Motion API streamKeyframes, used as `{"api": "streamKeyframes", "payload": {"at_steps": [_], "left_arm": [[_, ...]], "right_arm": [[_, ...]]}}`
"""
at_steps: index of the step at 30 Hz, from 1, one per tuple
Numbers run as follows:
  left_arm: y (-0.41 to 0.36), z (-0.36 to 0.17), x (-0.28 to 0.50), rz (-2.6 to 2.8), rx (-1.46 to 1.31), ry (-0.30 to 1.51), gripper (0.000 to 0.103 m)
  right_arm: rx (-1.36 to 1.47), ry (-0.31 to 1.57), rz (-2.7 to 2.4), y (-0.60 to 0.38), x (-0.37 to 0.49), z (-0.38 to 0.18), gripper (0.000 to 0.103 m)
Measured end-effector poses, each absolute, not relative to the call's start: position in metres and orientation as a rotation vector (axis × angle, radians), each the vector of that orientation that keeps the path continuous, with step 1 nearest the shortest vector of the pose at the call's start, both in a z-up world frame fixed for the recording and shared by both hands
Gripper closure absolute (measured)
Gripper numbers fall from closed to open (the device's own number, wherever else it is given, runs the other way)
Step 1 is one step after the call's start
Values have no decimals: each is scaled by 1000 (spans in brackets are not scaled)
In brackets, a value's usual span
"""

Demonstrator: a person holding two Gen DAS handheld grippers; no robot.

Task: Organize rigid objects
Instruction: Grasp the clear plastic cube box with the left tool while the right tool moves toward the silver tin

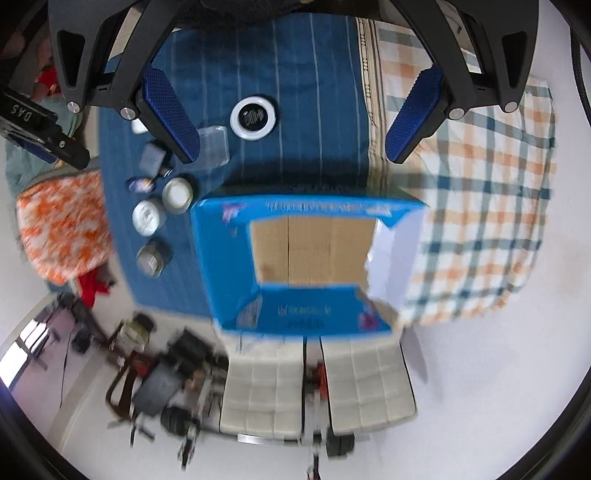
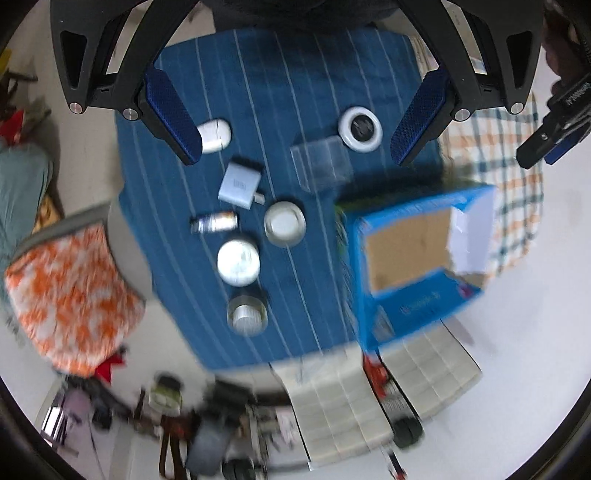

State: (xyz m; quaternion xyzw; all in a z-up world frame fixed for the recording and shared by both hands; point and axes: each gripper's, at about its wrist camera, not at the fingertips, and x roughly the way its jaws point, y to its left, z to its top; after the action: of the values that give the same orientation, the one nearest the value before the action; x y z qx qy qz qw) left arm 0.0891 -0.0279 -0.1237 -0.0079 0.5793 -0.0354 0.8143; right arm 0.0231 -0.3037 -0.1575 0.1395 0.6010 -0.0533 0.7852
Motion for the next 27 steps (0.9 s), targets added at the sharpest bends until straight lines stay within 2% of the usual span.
{"api": "streamKeyframes", "payload": {"at_steps": [5,11,13,24,26,27], "left_arm": [[-46,-208,103,-69,-18,1413,0],[-95,-252,121,-161,-65,1473,1],[-112,-266,129,-185,-60,1491,1],[-172,-342,147,-173,-21,1644,1],[-174,-353,148,-166,-19,1670,15],[-175,-359,148,-163,-17,1676,37]], "right_arm": [[305,1360,-126,-313,39,-217,0],[300,1415,-181,-341,57,-263,2],[319,1423,-207,-359,65,-272,5],[241,1432,-220,-404,139,-295,5],[220,1439,-207,-405,146,-300,5],[204,1441,-201,-404,148,-302,5]]}}
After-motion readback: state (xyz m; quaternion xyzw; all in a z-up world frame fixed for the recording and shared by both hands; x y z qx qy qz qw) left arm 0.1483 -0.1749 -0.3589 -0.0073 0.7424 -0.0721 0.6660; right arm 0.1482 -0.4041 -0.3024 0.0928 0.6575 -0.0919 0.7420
